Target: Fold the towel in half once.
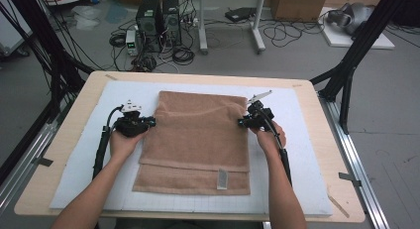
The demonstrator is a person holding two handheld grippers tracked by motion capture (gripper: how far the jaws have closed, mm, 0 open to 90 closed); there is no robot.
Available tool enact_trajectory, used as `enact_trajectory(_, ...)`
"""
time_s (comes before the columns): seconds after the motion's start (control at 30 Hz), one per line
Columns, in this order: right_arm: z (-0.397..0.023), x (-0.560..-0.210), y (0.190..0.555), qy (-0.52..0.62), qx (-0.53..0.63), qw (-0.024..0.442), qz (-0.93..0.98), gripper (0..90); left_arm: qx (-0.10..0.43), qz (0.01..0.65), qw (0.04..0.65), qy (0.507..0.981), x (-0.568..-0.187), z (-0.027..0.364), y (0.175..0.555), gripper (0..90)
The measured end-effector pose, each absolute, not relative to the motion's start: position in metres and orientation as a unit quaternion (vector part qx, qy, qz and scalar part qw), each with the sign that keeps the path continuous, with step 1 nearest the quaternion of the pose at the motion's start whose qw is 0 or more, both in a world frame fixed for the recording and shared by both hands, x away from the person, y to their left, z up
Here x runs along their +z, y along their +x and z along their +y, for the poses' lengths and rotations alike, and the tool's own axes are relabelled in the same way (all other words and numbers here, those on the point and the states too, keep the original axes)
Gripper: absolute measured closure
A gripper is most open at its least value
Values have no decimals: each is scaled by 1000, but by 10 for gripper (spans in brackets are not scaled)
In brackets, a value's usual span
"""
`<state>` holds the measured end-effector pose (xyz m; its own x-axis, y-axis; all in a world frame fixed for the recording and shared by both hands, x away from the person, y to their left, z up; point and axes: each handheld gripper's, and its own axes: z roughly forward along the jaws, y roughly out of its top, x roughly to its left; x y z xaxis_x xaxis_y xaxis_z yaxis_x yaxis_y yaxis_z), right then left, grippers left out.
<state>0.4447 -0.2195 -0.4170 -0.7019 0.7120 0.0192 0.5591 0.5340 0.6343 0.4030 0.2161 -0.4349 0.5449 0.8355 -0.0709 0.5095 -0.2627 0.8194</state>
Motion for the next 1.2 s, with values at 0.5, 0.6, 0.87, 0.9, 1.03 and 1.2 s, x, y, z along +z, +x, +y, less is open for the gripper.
enact_trajectory(0.5,-230,-392,368,306,365,125,870,492,170,369,432,805,-413,224,351,542)
enact_trajectory(0.6,-223,-400,353,291,366,115,877,500,166,354,430,814,-418,222,339,516)
enact_trajectory(0.87,-208,-425,344,279,334,81,897,566,133,338,401,841,-440,219,331,640)
enact_trajectory(0.9,-206,-429,345,280,324,74,901,581,135,337,403,840,-444,219,331,663)
enact_trajectory(1.03,-207,-434,342,282,340,84,893,635,133,338,408,837,-445,219,331,774)
enact_trajectory(1.2,-207,-435,339,273,348,86,893,786,141,335,401,841,-443,216,330,845)
